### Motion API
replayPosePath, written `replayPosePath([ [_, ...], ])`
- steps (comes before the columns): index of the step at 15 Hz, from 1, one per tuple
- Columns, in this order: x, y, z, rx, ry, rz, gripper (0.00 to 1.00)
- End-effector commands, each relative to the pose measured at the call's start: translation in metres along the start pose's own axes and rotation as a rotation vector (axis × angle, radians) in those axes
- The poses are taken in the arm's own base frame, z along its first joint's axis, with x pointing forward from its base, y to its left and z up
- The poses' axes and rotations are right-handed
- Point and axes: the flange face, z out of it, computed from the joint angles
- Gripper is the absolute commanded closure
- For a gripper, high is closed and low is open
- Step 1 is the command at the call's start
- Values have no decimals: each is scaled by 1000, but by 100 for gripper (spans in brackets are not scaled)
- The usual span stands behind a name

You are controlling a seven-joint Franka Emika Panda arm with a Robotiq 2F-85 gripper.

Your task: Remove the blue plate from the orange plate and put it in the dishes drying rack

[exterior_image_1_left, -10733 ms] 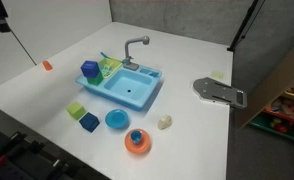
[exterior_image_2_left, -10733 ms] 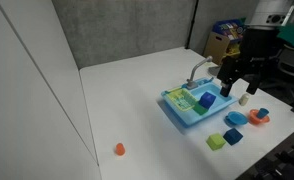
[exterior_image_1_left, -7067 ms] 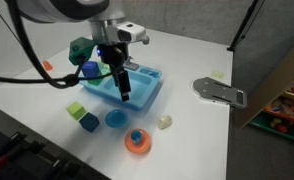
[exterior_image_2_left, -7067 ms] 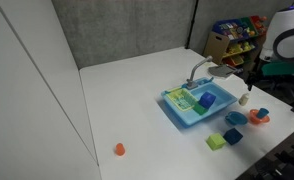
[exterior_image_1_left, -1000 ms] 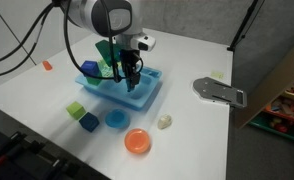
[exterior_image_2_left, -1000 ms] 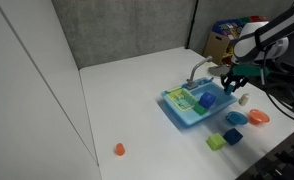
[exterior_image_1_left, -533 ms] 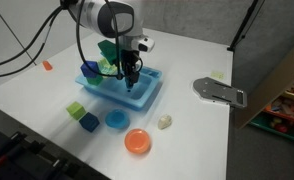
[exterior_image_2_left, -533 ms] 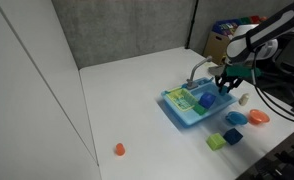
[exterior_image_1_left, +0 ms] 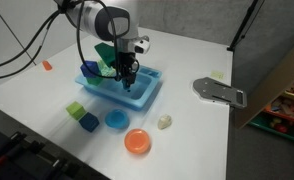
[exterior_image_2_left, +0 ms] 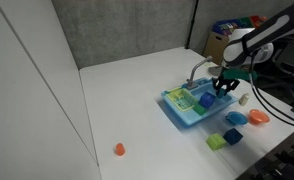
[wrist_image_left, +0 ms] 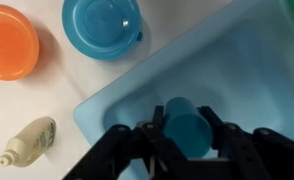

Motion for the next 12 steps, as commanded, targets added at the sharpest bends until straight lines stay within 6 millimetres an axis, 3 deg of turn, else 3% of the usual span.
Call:
replayPosePath([
  [1,-6,-25,-2,10,28,-75,84],
  [8,-21,-81,-31,32,102,-163,84],
  [12,-30,-108,-35,54,113,-219,84],
])
